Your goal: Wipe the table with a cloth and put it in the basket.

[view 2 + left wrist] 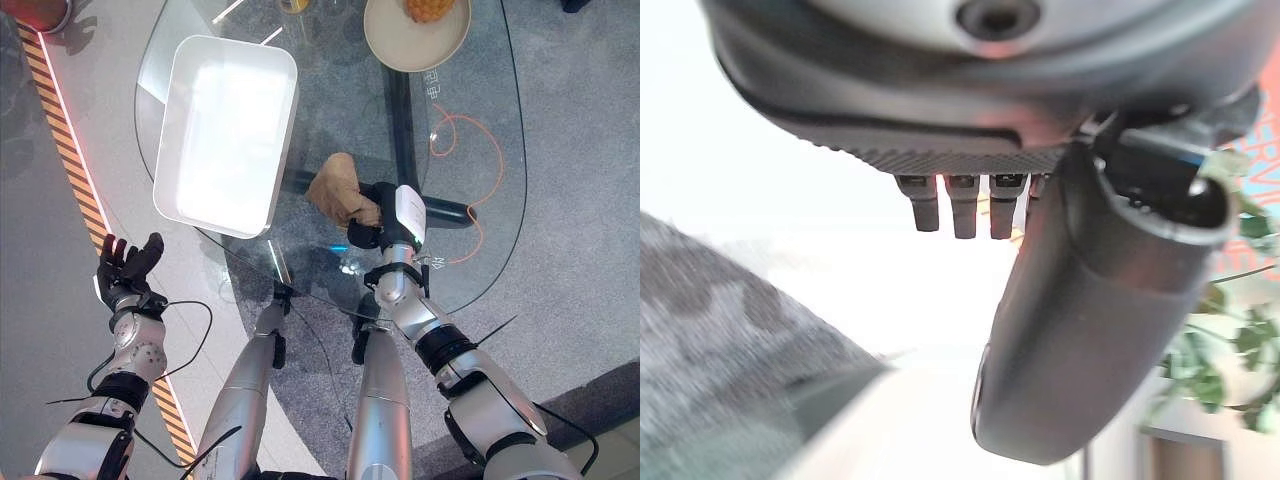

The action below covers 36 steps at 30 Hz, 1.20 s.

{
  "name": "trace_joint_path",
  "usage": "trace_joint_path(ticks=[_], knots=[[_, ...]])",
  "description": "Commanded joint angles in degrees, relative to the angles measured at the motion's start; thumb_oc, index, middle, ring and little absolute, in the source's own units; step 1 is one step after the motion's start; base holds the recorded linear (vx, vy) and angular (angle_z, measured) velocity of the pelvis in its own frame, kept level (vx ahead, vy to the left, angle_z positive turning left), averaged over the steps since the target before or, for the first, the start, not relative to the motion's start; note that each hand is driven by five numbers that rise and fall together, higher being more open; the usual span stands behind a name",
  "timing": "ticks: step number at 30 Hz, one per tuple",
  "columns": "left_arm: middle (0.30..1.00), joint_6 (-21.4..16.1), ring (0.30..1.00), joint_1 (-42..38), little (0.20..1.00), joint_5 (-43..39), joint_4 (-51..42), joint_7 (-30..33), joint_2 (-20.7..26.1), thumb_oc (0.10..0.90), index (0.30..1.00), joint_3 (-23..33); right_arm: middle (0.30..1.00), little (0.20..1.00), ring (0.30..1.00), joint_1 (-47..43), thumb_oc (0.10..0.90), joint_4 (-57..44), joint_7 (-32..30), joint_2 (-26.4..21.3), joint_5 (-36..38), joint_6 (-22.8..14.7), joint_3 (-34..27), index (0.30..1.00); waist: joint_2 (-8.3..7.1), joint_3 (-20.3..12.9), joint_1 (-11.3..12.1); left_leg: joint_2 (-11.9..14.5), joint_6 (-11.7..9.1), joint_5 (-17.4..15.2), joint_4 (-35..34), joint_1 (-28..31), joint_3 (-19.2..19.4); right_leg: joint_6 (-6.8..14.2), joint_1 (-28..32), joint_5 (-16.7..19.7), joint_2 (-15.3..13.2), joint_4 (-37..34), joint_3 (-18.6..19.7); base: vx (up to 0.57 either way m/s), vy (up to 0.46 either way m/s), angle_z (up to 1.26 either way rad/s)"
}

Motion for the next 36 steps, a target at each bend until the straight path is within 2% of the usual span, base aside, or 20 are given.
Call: trace_joint_path(ticks=[1,7,10,19,25,36], knots=[[0.9,-7.62,0.9,0.4,0.9,-0.17,-4.2,-2.36,1.83,0.8,0.9,3.94,0.3,0.2,0.3,-2.81,0.1,-11.32,-3.76,1.51,-2.63,-5.81,-2.49,0.3,-2.32,-1.24,-0.41,-3.88,2.95,-9.81,7.93,0.81,3.44,2.16,1.62,7.41,3.18,-11.6,0.8,0.0,0.0,0.0],[0.9,-8.41,0.9,0.78,0.9,0.33,-14.02,-7.65,0.07,0.8,0.9,3.26,0.3,0.2,0.3,0.13,0.1,-18.49,-2.63,2.07,-5.59,-7.76,-5.7,0.3,-2.24,-1.24,-0.99,-3.88,3.11,-10.04,7.73,1.13,3.67,2.43,2.02,7.3,3.4,-11.51,1.28,0.0,0.0,0.0],[0.9,-7.49,0.9,0.3,0.9,2.13,-19.23,-8.88,-0.54,0.8,0.9,2.65,0.3,0.2,0.3,0.92,0.1,-21.21,-1.44,2.27,-7.17,-9.46,-7.44,0.3,-2.24,-1.24,-1.2,-3.82,3.22,-9.44,7.29,0.72,3.91,2.56,1.72,8.13,3.44,-12.16,1.27,-0.02,0.008,-0.02],[0.9,-4.47,0.9,-0.24,0.9,2.62,-28.05,-14.92,-0.93,0.8,0.9,1.24,0.3,0.2,0.3,1.21,0.1,-26.64,0.33,3.28,-8.81,-11.1,-9.22,0.3,-2.58,-1.24,-1.6,-3.77,3.2,-9.95,7.13,1.3,4.32,2.79,2.55,8.12,3.5,-12.9,1.57,-0.01,-0.001,0.0],[0.9,0.94,0.9,-0.97,0.9,0.82,-32.98,-19.58,-0.43,0.8,0.9,-0.51,0.3,0.2,0.3,1.57,0.1,-29.51,0.58,3.78,-9.37,-11.82,-9.83,0.3,-2.78,-1.24,-1.87,-3.62,3.24,-9.79,6.45,1.96,4.63,3.03,3.34,8.63,3.59,-13.93,1.75,-0.01,-0.002,0.0],[0.9,11.24,0.9,-4.66,0.9,-5.36,-34.28,-26.32,0.51,0.8,0.9,-4.28,0.3,0.2,0.3,-0.52,0.1,-32.9,1.61,3.96,-7.78,-12.88,-9.45,0.3,-3.09,-1.24,-2.8,-3.18,3.16,-9.21,5.57,2.56,5.33,3.29,3.98,9.76,3.76,-15.39,2.06,0.0,0.0,0.0]])
